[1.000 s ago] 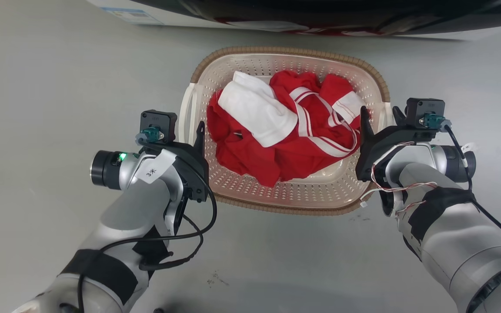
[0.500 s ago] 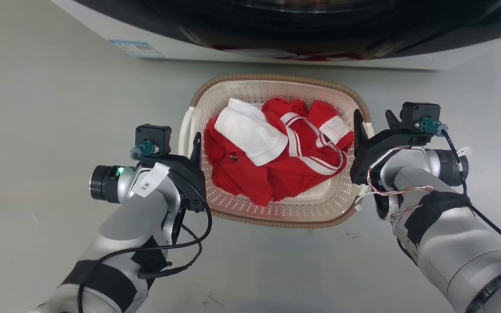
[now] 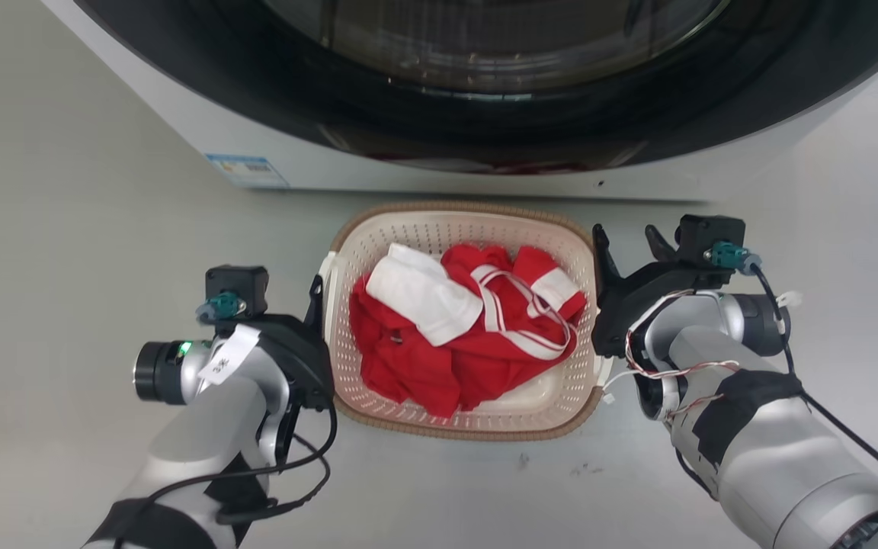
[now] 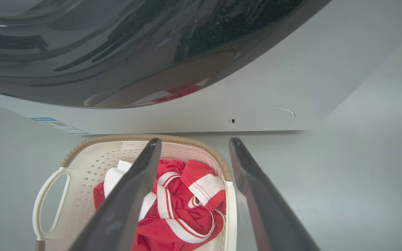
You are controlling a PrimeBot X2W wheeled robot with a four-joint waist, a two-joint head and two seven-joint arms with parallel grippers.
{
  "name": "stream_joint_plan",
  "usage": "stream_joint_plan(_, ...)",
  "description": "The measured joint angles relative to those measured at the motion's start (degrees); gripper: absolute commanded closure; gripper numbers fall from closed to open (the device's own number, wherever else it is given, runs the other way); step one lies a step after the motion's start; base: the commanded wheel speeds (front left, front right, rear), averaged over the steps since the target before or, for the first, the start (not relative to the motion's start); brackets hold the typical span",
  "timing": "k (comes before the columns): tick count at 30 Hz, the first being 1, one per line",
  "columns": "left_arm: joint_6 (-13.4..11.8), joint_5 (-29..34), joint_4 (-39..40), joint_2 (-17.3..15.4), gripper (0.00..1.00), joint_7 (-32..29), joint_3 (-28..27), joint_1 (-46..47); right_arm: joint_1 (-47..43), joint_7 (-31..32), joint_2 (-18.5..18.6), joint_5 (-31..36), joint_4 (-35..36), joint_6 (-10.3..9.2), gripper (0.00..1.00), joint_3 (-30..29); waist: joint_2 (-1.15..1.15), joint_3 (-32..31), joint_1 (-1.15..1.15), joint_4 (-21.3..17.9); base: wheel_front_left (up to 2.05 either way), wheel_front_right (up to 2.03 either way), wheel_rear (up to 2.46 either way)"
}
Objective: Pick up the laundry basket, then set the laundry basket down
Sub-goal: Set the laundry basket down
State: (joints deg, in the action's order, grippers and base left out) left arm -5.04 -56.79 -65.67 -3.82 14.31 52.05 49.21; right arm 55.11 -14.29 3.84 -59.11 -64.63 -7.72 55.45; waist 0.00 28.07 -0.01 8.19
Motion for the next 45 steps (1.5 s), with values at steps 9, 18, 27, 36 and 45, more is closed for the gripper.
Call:
stream_joint_plan(9,-0.9,3.0,4.7,-3.0,0.0,0.0,-3.1,-5.3,-5.3,0.0,-0.1,2.8,4.0,0.0,0.0,-2.7,0.0,-7.2,0.0,-1.1,0.0,0.0,0.0)
stream_joint_plan(18,-1.6,6.8,12.1,-5.1,0.0,0.0,-7.2,-14.0,-13.1,0.0,0.3,6.1,10.4,0.0,0.0,-7.2,0.0,-14.6,0.0,-2.2,0.0,0.0,0.0)
stream_joint_plan(27,-2.1,12.0,22.1,-7.9,0.0,0.0,-12.2,-23.4,-23.2,0.0,2.1,10.9,18.9,0.0,0.0,-13.7,0.0,-20.7,0.0,-3.1,0.0,0.0,0.0)
stream_joint_plan(36,-2.1,19.3,30.2,-8.7,0.0,0.0,-21.3,-34.1,-33.8,0.0,3.3,18.1,29.1,0.0,0.0,-20.2,0.0,-24.9,0.0,-3.5,0.0,0.0,0.0)
stream_joint_plan(45,-2.1,27.5,40.2,-7.3,0.0,0.0,-28.9,-45.1,-43.9,0.0,3.7,26.2,39.2,0.0,0.0,-27.1,0.0,-28.1,0.0,-3.6,0.0,0.0,0.0)
